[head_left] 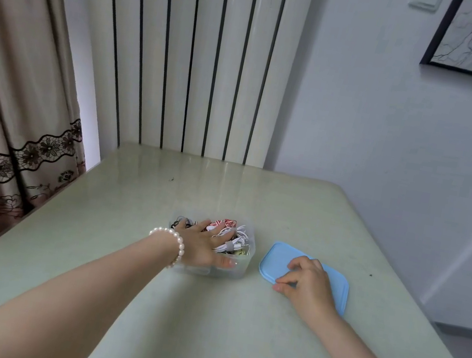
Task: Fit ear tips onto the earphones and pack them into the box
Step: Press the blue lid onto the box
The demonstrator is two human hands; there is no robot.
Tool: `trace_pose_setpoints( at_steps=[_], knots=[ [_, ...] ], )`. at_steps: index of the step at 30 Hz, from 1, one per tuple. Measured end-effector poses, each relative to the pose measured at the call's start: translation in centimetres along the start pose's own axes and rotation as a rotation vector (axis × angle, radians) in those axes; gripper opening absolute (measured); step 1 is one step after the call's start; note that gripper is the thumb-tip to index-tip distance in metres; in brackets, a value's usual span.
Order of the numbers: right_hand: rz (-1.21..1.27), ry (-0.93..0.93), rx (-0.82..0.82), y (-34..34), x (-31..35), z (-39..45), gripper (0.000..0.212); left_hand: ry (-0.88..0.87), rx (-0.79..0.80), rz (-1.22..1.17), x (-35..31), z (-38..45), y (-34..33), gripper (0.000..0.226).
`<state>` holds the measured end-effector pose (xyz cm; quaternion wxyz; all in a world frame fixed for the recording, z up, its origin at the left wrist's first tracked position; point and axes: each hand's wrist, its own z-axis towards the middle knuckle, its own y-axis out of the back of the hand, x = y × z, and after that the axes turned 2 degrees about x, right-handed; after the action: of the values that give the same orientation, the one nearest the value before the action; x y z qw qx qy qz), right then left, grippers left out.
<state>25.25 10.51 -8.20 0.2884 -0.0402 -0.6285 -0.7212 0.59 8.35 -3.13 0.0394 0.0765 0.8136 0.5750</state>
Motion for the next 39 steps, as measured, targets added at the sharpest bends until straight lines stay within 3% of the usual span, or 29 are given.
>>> trace_pose_setpoints(
  at_steps=[2,6,9,11,15,17,19,21,24,26,30,33,35,39],
  knots=[
    [-0.03,0.032,-0.091,-0.8,0.2,-0.5,0.009,-0.009,-0.061,0.026,-0.1,-0.2,-0.2,0.08],
    [-0.187,0.097,-0.177,-2.0,0.6,-1.1,0.028,-0.05,-0.221,-0.108,0.2,-1.0,-0.5,0.083],
    [-0.191,-0.042,-0.234,-0.9,1.6,-0.7,0.007,-0.068,-0.348,-0.221,0.5,-1.7,0.0,0.085],
    [-0.179,-0.106,-0.241,1.2,2.3,0.2,0.008,-0.066,-0.432,-0.32,0.9,-2.3,1.1,0.089],
    [0.212,-0.154,-0.27,7.4,4.7,3.2,0.012,-0.048,-0.511,-0.617,1.6,-4.3,3.9,0.074],
    [0.393,-0.146,-0.178,10.6,6.5,4.4,0.021,-0.064,-0.554,-0.81,1.5,-5.2,5.0,0.069],
    [0.504,-0.088,0.039,13.1,9.0,4.7,0.022,-0.11,-0.553,-0.97,1.0,-5.7,5.9,0.066],
    [0.485,-0.018,0.227,14.2,11.4,4.8,0.019,-0.167,-0.504,-1.068,0.5,-6.2,6.5,0.061],
    [0.408,0.064,0.343,13.1,14.4,5.3,0.018,-0.188,-0.531,-1.058,-0.4,-6.6,6.6,0.034],
    [0.352,0.085,0.317,11.4,15.2,5.9,0.019,-0.132,-0.62,-1.084,-0.4,-6.3,6.1,0.032],
    [0.191,-0.006,0.072,8.9,13.2,7.0,0.03,0.131,-0.741,-1.334,1.1,-5.5,5.0,0.04],
    [0.365,-0.099,0.082,7.4,11.1,6.4,0.034,0.356,-0.734,-1.53,2.4,-4.2,4.6,0.035],
    [0.484,-0.15,0.116,5.9,10.2,5.8,0.032,0.396,-0.664,-1.639,2.5,-3.4,4.5,0.024],
    [0.64,-0.233,0.04,3.5,9.0,6.3,0.021,0.415,-0.625,-1.814,1.3,-2.4,5.1,0.031]
  ],
)
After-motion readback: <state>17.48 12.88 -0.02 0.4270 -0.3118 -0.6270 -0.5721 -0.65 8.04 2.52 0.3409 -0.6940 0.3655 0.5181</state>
